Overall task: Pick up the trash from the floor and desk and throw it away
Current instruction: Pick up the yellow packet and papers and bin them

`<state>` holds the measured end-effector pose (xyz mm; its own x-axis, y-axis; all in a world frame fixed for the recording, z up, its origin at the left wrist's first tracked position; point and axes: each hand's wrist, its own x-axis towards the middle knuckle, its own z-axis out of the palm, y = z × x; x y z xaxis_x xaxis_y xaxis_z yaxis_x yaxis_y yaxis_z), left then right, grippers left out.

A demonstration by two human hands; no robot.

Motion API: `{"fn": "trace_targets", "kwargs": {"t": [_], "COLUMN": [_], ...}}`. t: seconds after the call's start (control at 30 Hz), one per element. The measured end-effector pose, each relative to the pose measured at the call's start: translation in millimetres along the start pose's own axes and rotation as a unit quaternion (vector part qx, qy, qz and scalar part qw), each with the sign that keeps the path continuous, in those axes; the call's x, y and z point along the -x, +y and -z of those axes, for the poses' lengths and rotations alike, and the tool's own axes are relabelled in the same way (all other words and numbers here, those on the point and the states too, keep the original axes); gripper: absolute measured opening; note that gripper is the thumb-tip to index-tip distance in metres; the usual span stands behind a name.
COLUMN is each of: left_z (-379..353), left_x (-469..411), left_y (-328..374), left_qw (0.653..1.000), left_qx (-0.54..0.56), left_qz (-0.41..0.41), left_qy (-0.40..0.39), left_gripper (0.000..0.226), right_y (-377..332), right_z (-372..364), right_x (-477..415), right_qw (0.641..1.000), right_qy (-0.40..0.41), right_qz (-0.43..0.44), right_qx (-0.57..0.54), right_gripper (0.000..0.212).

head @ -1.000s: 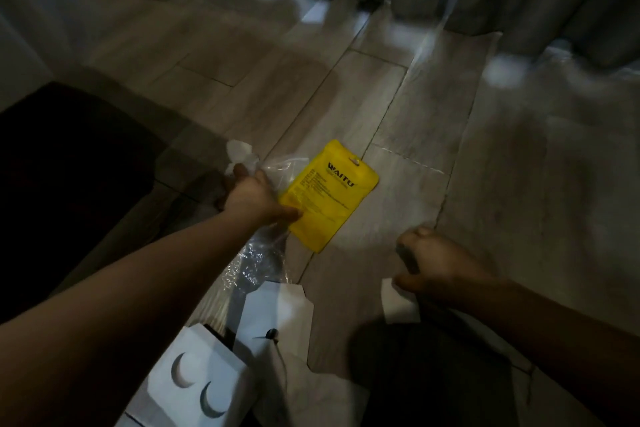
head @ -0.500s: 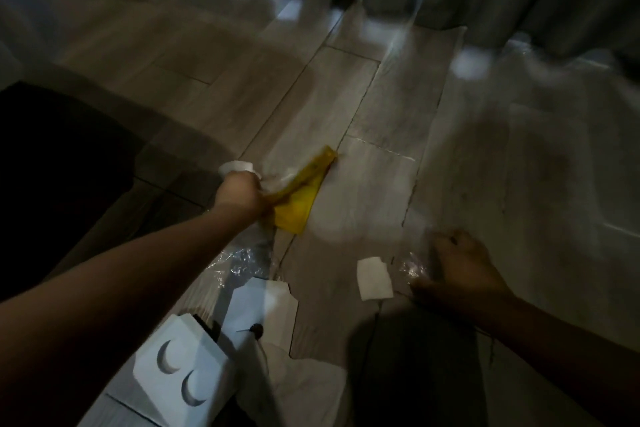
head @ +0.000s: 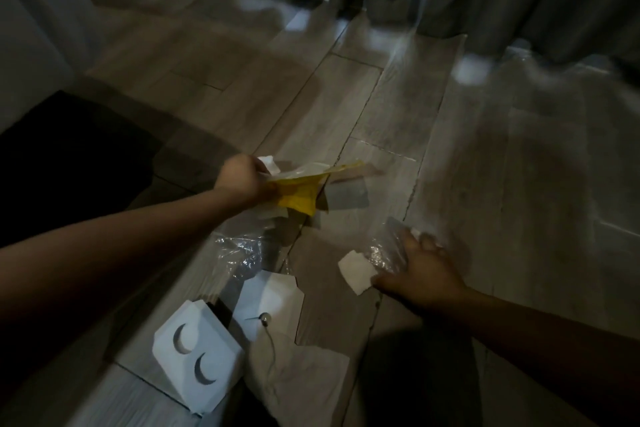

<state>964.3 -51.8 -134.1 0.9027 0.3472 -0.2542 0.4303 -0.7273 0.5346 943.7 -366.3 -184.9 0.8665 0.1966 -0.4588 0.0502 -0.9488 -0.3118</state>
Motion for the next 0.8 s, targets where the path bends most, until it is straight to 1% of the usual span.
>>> {"fn": "trace_targets", "kwargs": {"t": [0.1,0.23,0.33,0.4,0.5,0.67,0.8], "left_z": [11.1,22.2,20.1,14.3,4.9,3.4,5.8], "left_x": [6.6,24.9,39.1,45.5,50.0,45.2,42.0], "left_y": [-14.5,-36.6,-51.5,-59.5,-69.4,-83.0,-92.0], "left_qw": [1.0,1.0,1.0,0.999,0.998,0.996,0.992], "left_qx": [-0.006,-0.023,-0.025,-0.021,-0.023,-0.009,0.034], "left_qz": [0.006,0.007,0.004,0.003,0.028,0.075,0.115], "left_qy": [-0.007,0.0,-0.01,-0.031,-0.048,-0.041,-0.032], "left_gripper": [0.017,0.016,0.014,0.017,0.021,0.023,0.033], "right_y": [-17.0,-41.1,-60.1,-70.2,-77.8,-77.7,-79.6], "right_z": [-14.5,-27.5,-40.4,-52.9,-65.6,-64.1,-67.3], "right_x": [-0.6,-1.9,3.5,9.7,13.2,6.1,6.5], "right_qw": [1.0,0.998,0.997,0.997,0.998,0.999,0.997], "right_qy": [-0.013,-0.058,-0.083,-0.079,-0.053,-0.019,-0.004], "right_qz": [0.002,-0.011,0.004,0.007,-0.004,-0.012,0.007], "right_qx": [0.013,-0.006,-0.01,0.001,0.026,0.033,0.076], "right_gripper": [0.12,0.131,0.137,0.138,0.136,0.13,0.12]}}
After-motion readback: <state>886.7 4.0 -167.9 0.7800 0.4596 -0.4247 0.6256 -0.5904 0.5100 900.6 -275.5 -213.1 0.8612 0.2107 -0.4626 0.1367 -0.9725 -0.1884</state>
